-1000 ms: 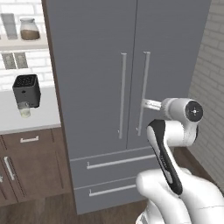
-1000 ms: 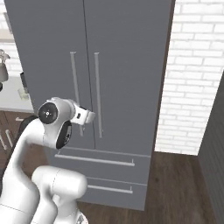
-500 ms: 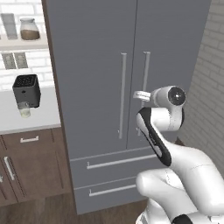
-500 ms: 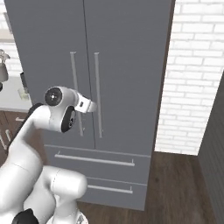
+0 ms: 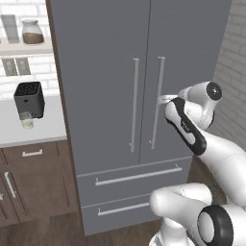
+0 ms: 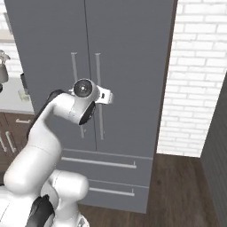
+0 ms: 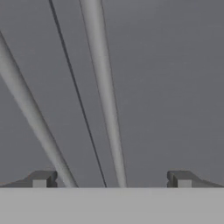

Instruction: Grab a lemon wedge from the fridge and one ice cube from the ice bowl, and put them in the glass of lemonade.

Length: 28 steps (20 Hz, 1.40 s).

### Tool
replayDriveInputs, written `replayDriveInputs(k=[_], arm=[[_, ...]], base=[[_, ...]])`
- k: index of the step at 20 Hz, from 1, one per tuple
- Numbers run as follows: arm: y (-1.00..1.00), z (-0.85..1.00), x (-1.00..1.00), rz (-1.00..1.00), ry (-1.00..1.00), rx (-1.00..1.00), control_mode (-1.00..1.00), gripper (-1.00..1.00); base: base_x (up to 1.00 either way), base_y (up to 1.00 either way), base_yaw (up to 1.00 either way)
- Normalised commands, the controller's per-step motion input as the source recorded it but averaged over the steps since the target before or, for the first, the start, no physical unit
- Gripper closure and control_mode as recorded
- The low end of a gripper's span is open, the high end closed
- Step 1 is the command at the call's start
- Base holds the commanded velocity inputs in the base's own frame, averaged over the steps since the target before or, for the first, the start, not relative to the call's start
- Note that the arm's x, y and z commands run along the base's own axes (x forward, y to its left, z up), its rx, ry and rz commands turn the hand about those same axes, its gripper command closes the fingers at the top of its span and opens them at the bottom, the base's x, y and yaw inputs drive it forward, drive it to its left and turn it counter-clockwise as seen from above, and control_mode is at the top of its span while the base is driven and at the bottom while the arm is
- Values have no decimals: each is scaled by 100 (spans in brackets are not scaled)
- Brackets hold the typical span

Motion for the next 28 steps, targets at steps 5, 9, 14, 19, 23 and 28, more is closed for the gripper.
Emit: replayDriveInputs(k=[5, 9, 14, 19, 23, 28], arm=[[0, 0, 83, -3, 13, 0, -100, -100], [0, -4, 86, -2, 15, 0, -100, -100], [7, -13, 23, -1, 11, -1, -100, -100], [10, -22, 16, 0, -1, 0, -100, -100], [8, -15, 36, 0, -2, 0, -100, -100], [3, -16, 51, 0, 0, 0, -100, -100]], base=[[0, 0, 0], [0, 0, 0], [0, 0, 0], [0, 0, 0], [0, 0, 0], [0, 0, 0]])
